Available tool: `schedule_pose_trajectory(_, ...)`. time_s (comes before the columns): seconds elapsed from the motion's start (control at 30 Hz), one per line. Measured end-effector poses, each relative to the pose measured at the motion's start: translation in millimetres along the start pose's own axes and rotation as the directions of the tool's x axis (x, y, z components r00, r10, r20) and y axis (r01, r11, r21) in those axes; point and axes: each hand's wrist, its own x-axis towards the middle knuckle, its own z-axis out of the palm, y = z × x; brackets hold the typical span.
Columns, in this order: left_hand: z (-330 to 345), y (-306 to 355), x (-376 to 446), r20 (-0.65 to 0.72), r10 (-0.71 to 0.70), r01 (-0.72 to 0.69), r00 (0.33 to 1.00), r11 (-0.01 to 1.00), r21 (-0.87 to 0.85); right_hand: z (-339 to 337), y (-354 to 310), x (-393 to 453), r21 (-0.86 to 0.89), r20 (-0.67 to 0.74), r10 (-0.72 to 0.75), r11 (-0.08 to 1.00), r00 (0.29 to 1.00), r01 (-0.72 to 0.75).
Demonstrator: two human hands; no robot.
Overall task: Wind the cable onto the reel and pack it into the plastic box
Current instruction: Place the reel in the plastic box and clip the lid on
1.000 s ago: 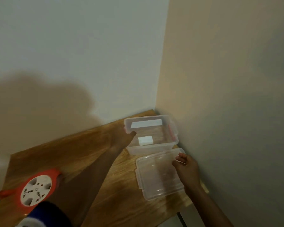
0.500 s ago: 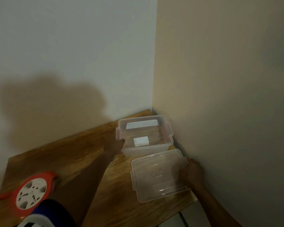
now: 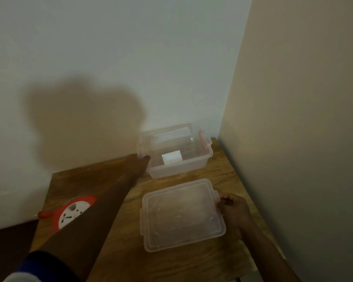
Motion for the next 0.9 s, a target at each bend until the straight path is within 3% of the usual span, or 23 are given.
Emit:
schedule_pose_trajectory(0.23, -91, -45, 0, -0.144, -0.056, 0.061, 0.988, 0.998, 0.034, 71, -8, -15, 0.053, 0.148, 0.035, 0.998, 0.988, -0.044)
schedule_pose_trajectory(0.37, -119, -73, -6, -0.115, -0.100, 0.097, 0.988, 0.995, -0.038, 97, 3, -21, 0.030, 0.200, 0.068, 0.997, 0.977, -0.076)
schedule_pose_trajectory(0.67, -126, -108, -4, -0.123, -0.129, 0.132, 0.984, 0.991, 0.016, 112, 47, -37, -0.027, 0.092, 0.183, 0.983, 0.979, -0.182)
schedule_pose_trajectory(0.9, -120, -115, -5, -0.070, -0.137, 0.135, 0.988, 0.990, -0.029, 111, 54, -41, -0.217, 0.043, 0.035, 0.976, 0.998, -0.025)
